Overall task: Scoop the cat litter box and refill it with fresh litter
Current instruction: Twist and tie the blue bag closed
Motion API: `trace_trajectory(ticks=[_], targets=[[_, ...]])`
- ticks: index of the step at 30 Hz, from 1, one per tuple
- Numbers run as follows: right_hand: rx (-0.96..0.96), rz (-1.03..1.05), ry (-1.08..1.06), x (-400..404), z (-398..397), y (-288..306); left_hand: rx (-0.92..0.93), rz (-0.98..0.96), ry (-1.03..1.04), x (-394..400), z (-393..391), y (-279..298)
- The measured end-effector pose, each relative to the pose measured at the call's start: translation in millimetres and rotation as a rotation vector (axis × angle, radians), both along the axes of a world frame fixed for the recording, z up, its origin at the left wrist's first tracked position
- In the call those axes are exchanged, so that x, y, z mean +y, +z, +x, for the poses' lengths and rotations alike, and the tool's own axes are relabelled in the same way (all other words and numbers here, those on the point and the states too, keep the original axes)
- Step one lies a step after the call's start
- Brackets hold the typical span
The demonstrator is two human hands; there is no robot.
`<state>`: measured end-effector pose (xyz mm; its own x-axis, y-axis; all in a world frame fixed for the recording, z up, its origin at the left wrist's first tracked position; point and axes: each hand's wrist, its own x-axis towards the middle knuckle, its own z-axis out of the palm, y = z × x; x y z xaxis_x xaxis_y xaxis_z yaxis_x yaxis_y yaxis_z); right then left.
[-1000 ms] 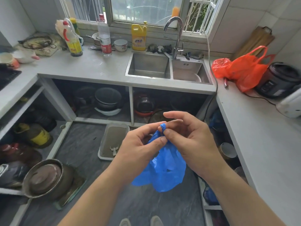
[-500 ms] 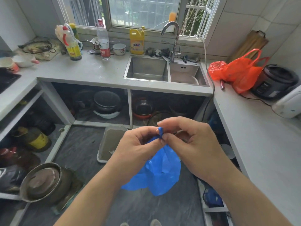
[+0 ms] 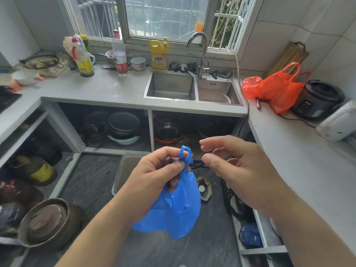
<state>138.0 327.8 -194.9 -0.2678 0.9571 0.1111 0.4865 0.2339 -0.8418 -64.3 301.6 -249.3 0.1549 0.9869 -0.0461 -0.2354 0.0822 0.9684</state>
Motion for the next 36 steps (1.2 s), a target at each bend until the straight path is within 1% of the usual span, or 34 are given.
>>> trace_trajectory(ticks=[2, 4, 6, 10, 14, 16, 18, 21, 23, 25, 28, 31, 34, 36], targets=[[0.028, -0.096, 0.105, -1.9, -3.0, -3.5, -0.023, -0.001, -0.032, -1.2, 2.7, 2.3], [0.112, -0.148, 0.153, -5.2, -7.1, -6.2, -0.030, 0.001, -0.053, -1.7, 5.9, 4.5], [0.140, -0.148, 0.130, -6.8, -8.4, -9.4, -0.045, -0.008, -0.063, -2.4, 8.5, 6.6], [0.100, -0.099, 0.065, -7.9, -5.9, -16.7, -0.082, -0.086, -0.044, -4.8, 11.3, 7.8], [0.254, -0.200, -0.007, -10.7, 1.6, -22.6, -0.126, -0.148, 0.019, -6.5, 14.0, 6.6], [0.327, -0.258, 0.038, -14.1, 7.3, -23.5, -0.162, -0.158, 0.048, -7.0, 15.0, 8.1], [0.370, -0.326, 0.147, -17.8, 12.3, -24.7, -0.202, -0.171, 0.047, -7.8, 15.8, 11.3], [0.340, -0.387, 0.297, -21.9, 17.4, -32.0, -0.253, -0.173, 0.008, -8.4, 18.9, 14.9], [0.283, -0.369, 0.315, -24.3, 16.4, -37.4, -0.276, -0.175, -0.025, -10.1, 21.9, 17.0], [0.221, -0.323, 0.283, -26.4, 15.6, -39.4, -0.287, -0.173, -0.056, -13.2, 25.0, 19.0], [0.159, -0.308, 0.255, -26.8, 19.7, -37.4, -0.224, -0.143, -0.088, -19.0, 28.6, 21.8], [0.064, -0.266, 0.209, -27.4, 24.9, -35.4, -0.066, -0.073, -0.075, -21.6, 32.4, 21.1], [0.035, -0.188, 0.141, -27.5, 27.5, -36.6, 0.075, -0.014, -0.055, -22.7, 38.7, 19.4], [0.017, -0.185, 0.117, -26.5, 30.4, -37.3, 0.146, 0.022, -0.033, -23.1, 42.8, 18.6]])
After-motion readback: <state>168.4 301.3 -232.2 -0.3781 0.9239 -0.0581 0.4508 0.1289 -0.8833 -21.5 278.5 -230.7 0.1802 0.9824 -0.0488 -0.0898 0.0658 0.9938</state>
